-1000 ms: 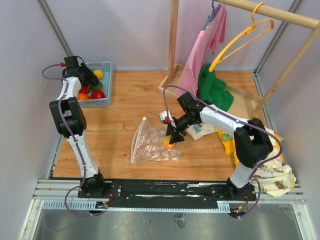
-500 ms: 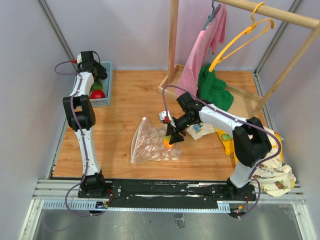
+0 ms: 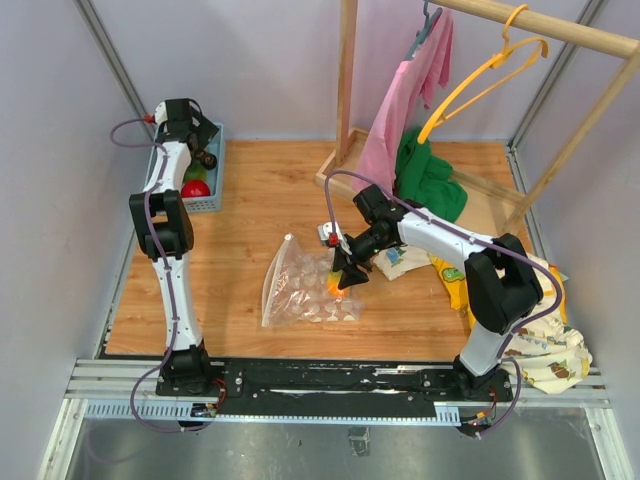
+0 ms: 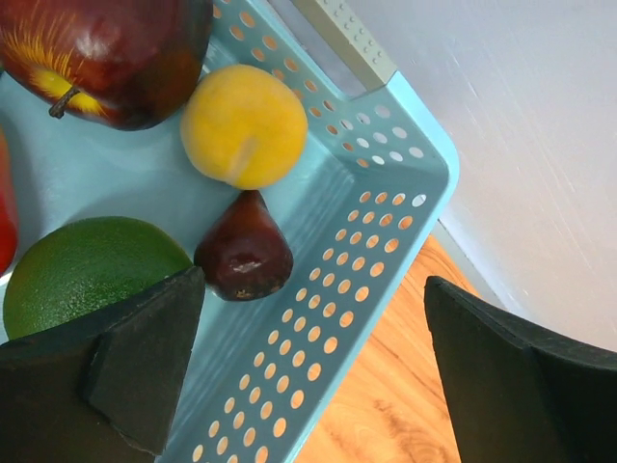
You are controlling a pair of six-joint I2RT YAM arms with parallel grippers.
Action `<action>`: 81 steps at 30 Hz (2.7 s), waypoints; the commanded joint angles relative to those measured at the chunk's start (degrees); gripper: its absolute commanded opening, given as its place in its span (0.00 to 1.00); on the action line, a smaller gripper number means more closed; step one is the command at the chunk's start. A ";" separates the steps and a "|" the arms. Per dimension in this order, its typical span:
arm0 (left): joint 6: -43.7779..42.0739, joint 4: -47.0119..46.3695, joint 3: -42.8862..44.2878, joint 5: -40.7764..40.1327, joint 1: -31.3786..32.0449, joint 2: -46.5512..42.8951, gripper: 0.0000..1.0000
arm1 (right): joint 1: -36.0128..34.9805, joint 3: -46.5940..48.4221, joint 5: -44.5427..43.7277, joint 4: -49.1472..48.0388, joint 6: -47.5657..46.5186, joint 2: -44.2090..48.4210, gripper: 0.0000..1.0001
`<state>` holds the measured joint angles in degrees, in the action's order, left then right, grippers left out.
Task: Open the zip-top bag and remove the fake food
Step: Place the fake vegetable in the bin, then pick up the fake fruit from the zipper food storage bag.
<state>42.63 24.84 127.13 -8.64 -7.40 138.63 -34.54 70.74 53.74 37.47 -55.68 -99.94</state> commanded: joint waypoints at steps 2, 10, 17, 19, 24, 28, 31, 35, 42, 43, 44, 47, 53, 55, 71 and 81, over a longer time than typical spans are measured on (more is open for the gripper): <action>-2.73 -0.50 1.79 -1.78 0.02 -3.85 0.99 | 0.57 1.25 0.59 1.31 0.30 0.48 0.52; -11.36 -11.87 -19.20 1.73 0.05 -22.93 0.99 | 0.61 0.27 1.29 1.37 -0.53 2.82 0.53; -15.82 -29.38 -48.80 6.70 -1.03 -47.08 0.99 | 0.67 0.35 3.17 3.37 -2.60 4.20 0.53; -14.78 -34.36 -56.42 8.03 -1.82 -55.12 0.99 | 0.68 0.41 3.66 3.93 -3.07 4.55 0.53; -10.53 -44.48 -70.82 16.12 -4.33 -69.39 0.99 | 0.71 1.22 4.09 5.64 -4.15 5.14 0.53; -9.57 -41.75 -74.61 22.25 -4.84 -76.04 0.99 | 0.97 2.05 4.11 8.04 -5.24 5.69 0.53; -8.65 -38.93 -76.94 25.76 -4.85 -79.89 0.99 | 1.13 2.93 3.47 10.39 -5.90 6.09 0.53; -6.37 -37.66 -81.05 30.76 -4.86 -84.50 0.99 | 1.40 3.49 2.26 12.69 -6.01 7.23 0.54; -4.55 -28.69 -86.25 36.35 -4.81 -88.55 0.98 | 1.50 1.78 0.66 11.42 -3.42 9.53 0.54; -4.26 -27.97 -87.03 37.00 -4.77 -89.06 0.97 | 1.50 1.51 0.20 11.28 -3.43 9.67 0.54; -3.82 -27.70 -88.05 37.78 -4.85 -89.52 0.97 | 1.50 1.24 -0.26 11.12 -3.39 9.78 0.54; -2.28 -27.44 -90.81 39.62 -4.81 -90.70 0.94 | 1.67 0.65 -1.04 10.82 -3.15 9.87 0.54; -0.19 -25.99 -94.52 42.96 -4.81 -91.75 0.91 | 1.77 -0.55 -1.57 9.55 -2.49 9.97 0.54; -0.10 -25.33 -95.90 44.44 -4.78 -92.20 0.91 | 1.78 -0.99 -1.61 9.09 -2.29 9.84 0.54; -0.49 -22.91 -101.64 47.68 -3.19 -90.02 0.75 | 1.86 -3.43 -4.54 4.16 1.96 8.51 0.54; -2.29 -22.11 -102.52 45.77 2.02 -85.19 0.38 | 2.11 -5.52 -9.07 -0.78 6.73 8.58 0.55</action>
<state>41.74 2.74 25.32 37.15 -6.94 51.99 -33.34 67.24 47.13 39.29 -52.10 -91.46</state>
